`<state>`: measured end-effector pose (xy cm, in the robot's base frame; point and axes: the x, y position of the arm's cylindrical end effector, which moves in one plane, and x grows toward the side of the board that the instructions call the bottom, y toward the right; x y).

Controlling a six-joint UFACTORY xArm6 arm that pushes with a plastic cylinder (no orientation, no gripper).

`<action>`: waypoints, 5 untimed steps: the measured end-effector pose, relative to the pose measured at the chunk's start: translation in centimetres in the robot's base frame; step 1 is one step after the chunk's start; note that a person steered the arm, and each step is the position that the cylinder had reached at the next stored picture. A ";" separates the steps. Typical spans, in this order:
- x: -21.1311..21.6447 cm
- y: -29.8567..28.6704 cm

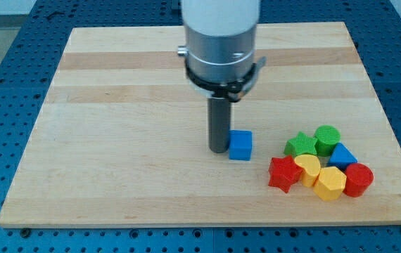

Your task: Move the blue cube closer to the green star

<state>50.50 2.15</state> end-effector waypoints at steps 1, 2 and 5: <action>0.0 0.2; -1.5 -1.5; 0.2 -0.6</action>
<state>50.72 1.55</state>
